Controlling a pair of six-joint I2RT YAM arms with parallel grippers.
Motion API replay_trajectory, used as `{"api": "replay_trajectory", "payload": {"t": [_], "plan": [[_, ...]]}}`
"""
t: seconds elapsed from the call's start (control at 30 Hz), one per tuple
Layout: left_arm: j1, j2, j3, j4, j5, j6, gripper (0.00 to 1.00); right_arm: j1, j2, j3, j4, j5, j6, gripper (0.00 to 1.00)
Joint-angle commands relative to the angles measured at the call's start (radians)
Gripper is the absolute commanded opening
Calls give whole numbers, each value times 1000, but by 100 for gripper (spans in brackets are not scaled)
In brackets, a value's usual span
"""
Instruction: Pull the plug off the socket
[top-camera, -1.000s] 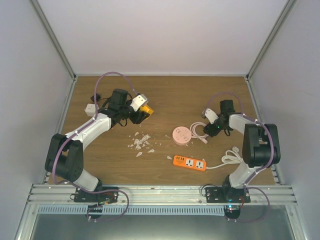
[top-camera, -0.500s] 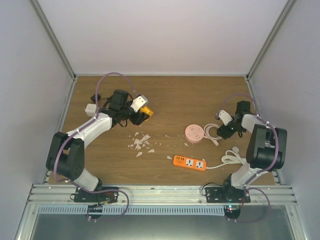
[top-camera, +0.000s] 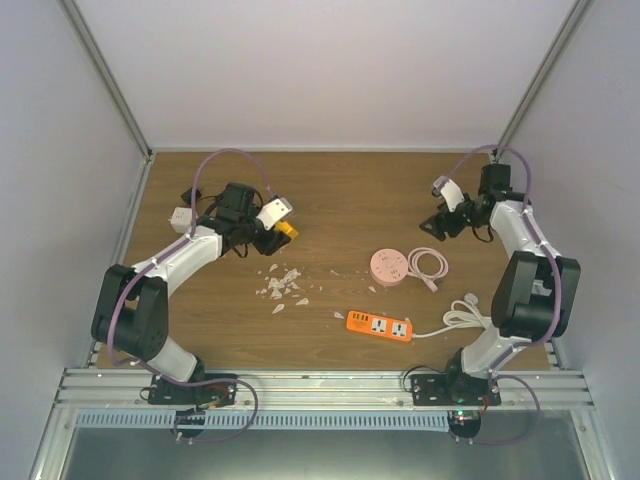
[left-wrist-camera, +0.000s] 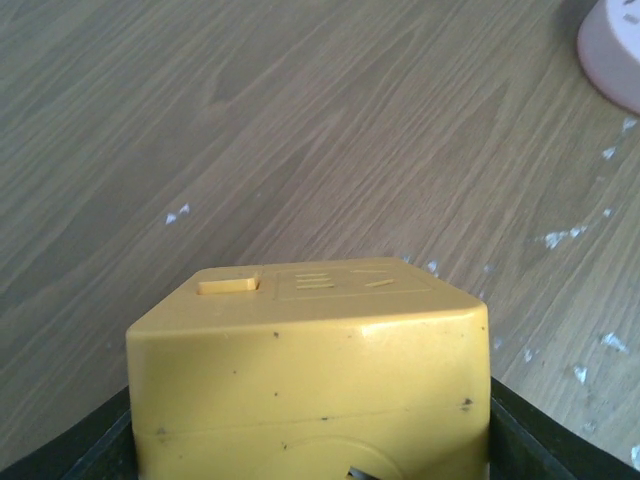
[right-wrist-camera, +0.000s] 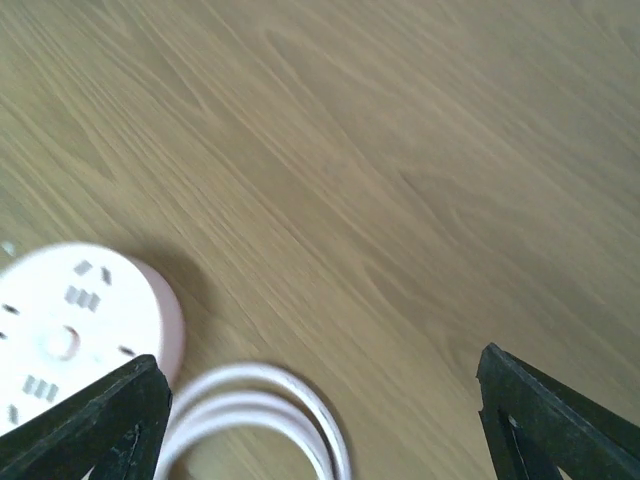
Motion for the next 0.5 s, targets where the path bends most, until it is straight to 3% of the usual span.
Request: {"api": "replay_trajectory", "payload": {"t": [0.0, 0.27, 0.47], "plan": [[47, -51, 10, -57, -32, 81, 35, 79, 6, 30, 45, -139, 122, 86], [136, 20, 81, -216, -100, 185, 37, 245, -16, 19, 163, -167, 246, 88], [143, 103, 133, -249, -149, 187, 37, 277, -27, -20, 199, -185, 281, 88]]}}
